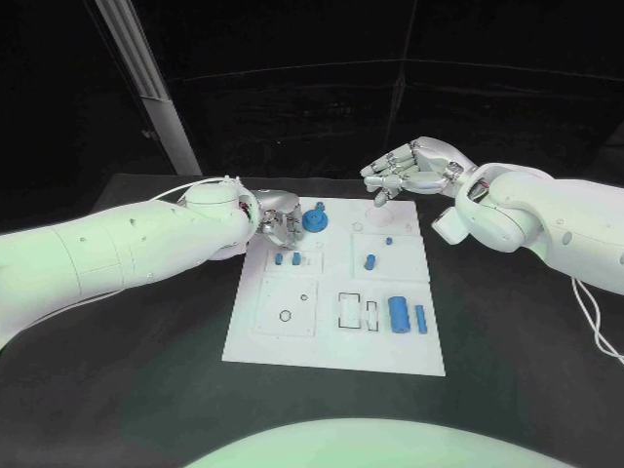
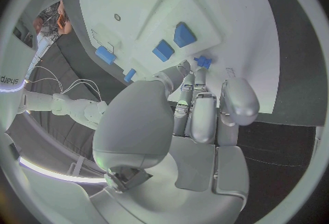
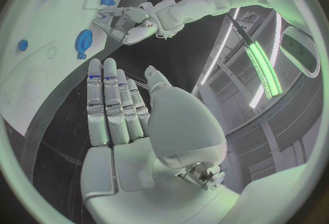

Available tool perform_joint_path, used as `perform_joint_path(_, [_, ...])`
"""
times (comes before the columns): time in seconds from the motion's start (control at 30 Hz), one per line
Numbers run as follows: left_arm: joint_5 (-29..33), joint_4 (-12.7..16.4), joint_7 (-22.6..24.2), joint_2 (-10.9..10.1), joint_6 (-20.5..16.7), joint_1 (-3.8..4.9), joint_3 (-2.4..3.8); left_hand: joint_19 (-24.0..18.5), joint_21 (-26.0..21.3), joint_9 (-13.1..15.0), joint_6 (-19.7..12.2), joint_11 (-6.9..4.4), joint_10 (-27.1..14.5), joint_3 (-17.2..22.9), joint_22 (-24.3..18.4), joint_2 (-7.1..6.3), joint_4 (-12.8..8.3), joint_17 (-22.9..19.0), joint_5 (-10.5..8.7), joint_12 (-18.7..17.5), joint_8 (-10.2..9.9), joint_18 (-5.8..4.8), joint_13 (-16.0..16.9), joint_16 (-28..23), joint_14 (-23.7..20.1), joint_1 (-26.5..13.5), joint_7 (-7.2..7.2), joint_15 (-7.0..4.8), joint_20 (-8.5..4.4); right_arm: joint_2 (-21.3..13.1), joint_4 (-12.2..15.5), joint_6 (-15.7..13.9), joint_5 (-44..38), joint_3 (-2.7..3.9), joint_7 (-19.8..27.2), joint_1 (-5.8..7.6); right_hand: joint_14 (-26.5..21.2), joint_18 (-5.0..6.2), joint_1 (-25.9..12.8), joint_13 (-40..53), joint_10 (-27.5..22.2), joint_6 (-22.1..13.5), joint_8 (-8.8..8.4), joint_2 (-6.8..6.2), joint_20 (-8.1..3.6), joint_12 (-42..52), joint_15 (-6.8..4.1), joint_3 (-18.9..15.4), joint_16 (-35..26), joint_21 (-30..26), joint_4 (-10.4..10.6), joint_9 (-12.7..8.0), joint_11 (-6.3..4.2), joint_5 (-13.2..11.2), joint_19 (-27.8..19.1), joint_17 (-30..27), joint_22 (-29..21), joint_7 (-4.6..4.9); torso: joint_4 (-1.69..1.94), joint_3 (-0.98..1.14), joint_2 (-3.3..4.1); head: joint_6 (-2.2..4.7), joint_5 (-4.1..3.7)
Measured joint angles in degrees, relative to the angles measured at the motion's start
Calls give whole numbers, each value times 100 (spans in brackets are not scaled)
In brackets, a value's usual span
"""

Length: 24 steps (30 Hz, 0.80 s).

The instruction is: Assemble the parts on the task board

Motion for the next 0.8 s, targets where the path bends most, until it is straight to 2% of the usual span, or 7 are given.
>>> perform_joint_path(0.13, [63,42,48,-80,-173,1,0,-54,-215,-6,-69,52,-174,-59,-198,-61,59,-70,0,-114,-71,0,-47,-22,11,-60,45,30,53,-1,-2,0,0,0,0,0,0,0,0,0,0,0,0,0,0,0,0,0,0,0,0,0,0,0,0,0,0,0,0,1,0,10,-1])
perform_joint_path(0.33, [273,137,244,-264,-559,28,12,-84,-342,-8,-87,62,-242,-122,-323,-87,72,-116,0,-146,-110,0,-65,-39,12,-87,44,70,83,-3,-12,0,0,0,0,0,0,0,0,0,0,0,0,0,0,0,0,0,0,0,0,0,0,0,0,0,0,0,7,-1,-3,34,5])
perform_joint_path(0.5, [625,221,518,-432,-829,36,16,-83,-383,-8,-108,41,-263,-222,-350,-175,70,-145,0,-146,-138,0,-66,-39,12,-123,64,70,83,-3,-23,0,0,0,0,0,0,0,0,0,0,0,0,0,0,0,0,0,0,0,0,0,0,0,0,0,0,0,8,-2,-3,46,13])
perform_joint_path(0.7, [993,250,715,-606,-921,48,19,-83,-427,-8,-107,62,-284,-282,-377,-174,90,-164,0,-146,-138,-1,-65,-62,12,-121,64,70,83,-3,-36,1,0,0,0,0,0,0,0,0,0,0,0,0,0,0,0,0,0,0,0,0,0,0,0,0,0,0,8,-3,-3,49,14])
perform_joint_path(0.8, [1105,235,736,-646,-911,48,19,-84,-428,5,-101,62,-283,-238,-378,-104,47,-163,0,-146,-138,-1,-65,-62,12,23,58,70,83,-3,-41,1,0,0,1,0,0,0,0,0,0,0,0,0,0,0,0,0,0,0,0,0,0,0,0,0,0,0,8,-3,-2,41,18])
